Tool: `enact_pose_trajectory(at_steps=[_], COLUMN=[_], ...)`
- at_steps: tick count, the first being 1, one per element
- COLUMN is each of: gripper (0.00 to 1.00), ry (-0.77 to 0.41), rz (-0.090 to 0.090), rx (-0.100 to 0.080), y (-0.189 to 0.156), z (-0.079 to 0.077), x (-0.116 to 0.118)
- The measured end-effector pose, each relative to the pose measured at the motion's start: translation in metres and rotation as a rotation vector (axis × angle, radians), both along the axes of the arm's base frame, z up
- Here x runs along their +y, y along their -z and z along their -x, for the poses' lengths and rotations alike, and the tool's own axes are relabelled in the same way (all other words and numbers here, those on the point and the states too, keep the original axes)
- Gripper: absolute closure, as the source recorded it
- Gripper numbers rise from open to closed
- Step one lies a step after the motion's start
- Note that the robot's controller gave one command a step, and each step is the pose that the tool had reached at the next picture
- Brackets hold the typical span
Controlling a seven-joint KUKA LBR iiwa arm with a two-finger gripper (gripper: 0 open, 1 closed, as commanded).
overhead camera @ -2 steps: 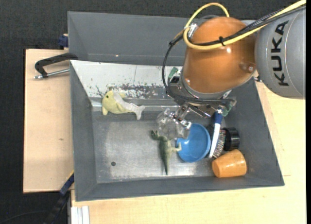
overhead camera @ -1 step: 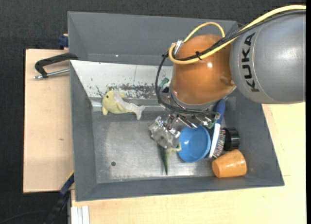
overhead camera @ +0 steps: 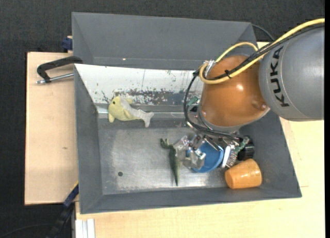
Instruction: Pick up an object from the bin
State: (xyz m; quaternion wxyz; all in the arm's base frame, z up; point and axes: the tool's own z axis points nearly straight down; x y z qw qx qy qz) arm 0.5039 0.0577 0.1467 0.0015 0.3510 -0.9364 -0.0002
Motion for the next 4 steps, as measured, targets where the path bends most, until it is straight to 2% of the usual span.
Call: enact_pose_trajectory(at_steps=[1,2,3,4], gripper=[0.00,0.00,1.00,1.00], ry=[-0.003,-0.542,-0.542,-0.586], rz=[-0.002,-0.005,-0.004,-0.001], rx=[-0.004,-0.009,-0.009,-0.019], y=[-0.001,0.075,0.072,-0.061], z=[-0.001,-0.058,-0.059,-0.069], x=[0.002,0.001,0.002,0.010])
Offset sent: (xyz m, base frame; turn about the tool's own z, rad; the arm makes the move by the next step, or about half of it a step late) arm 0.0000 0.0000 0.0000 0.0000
